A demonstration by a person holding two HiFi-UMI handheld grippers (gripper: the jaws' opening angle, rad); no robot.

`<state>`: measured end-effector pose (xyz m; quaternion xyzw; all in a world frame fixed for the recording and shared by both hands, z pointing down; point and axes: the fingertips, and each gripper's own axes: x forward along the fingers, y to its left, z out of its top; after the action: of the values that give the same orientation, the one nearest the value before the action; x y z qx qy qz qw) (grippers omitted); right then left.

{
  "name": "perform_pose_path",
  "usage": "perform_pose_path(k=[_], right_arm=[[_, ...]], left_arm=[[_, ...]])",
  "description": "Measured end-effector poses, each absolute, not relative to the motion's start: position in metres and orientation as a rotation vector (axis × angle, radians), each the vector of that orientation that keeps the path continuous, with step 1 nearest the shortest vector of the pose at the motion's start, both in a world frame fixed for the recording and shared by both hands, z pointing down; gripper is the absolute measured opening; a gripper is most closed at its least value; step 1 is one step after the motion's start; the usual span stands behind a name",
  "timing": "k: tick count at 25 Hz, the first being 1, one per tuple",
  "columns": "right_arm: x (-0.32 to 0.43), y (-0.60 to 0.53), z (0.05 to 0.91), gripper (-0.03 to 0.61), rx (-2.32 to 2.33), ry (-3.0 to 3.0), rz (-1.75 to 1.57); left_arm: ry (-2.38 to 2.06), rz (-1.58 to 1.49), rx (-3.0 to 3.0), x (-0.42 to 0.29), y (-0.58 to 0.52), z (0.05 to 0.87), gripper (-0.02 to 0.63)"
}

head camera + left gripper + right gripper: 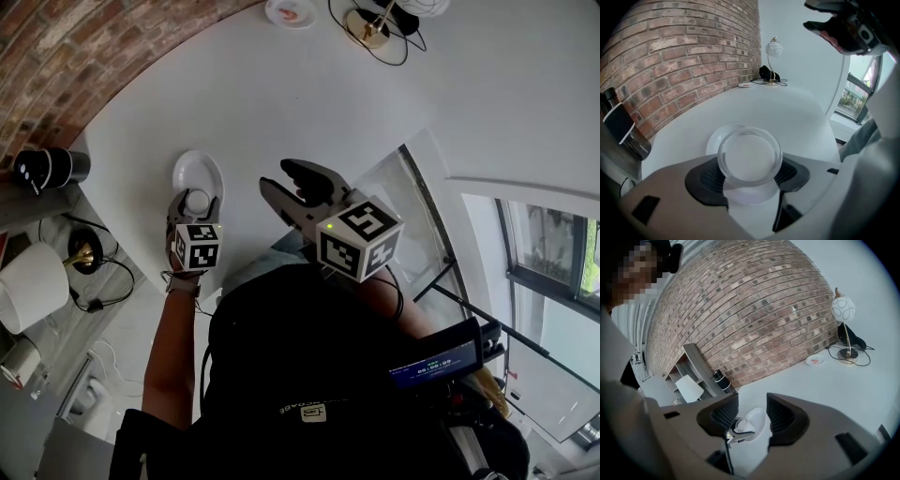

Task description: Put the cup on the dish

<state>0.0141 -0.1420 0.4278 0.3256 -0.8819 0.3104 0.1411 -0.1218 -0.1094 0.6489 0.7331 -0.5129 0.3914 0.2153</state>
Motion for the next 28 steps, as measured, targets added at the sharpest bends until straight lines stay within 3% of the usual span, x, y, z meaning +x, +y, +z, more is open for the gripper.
perform_pose_path(k=[4,6,12,28], right_arm=[[0.015,-0.142,0.427,0.189,0.944,-2.548,0.898],[0.016,-0.142,0.427,0.189,0.943,-2.548,0.898],[0.016,-0.142,0.425,0.189,0.941,-2.554,0.898],[0.013,-0.136,0.420,0.189,0.923,-2.573,0.894]], left_arm=[[-1.412,1.058,2.020,-0.121,-0.110,0.650,0.265],[-1.396,1.029,2.005,-0.119,-0.109,0.651,0.308],[-1.387,0.976,1.987,-0.119,-0.109,0.651,0.328],[-1.380,0.910,2.047,-0.113,-0.101,0.627,0.328]])
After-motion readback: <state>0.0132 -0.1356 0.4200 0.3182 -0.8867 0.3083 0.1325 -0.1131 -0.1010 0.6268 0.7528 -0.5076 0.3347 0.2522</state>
